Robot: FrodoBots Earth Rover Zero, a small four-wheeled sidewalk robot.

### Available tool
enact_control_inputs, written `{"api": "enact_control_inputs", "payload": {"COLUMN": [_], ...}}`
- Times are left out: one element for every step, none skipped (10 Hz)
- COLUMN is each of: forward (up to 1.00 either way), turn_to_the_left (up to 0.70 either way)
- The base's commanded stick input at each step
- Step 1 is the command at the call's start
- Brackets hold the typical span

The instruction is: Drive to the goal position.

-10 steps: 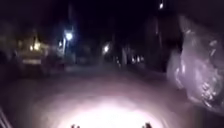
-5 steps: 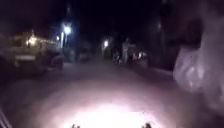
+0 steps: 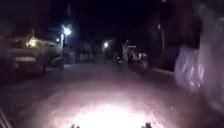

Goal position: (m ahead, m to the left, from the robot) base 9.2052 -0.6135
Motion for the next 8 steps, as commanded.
{"api": "enact_control_inputs", "payload": {"forward": [0.85, 0.85, 0.85, 0.85, 0.85, 0.85, 0.85, 0.49], "turn_to_the_left": [0.00, 0.00, 0.00, 0.00, 0.00, 0.00, 0.00, 0.00]}}
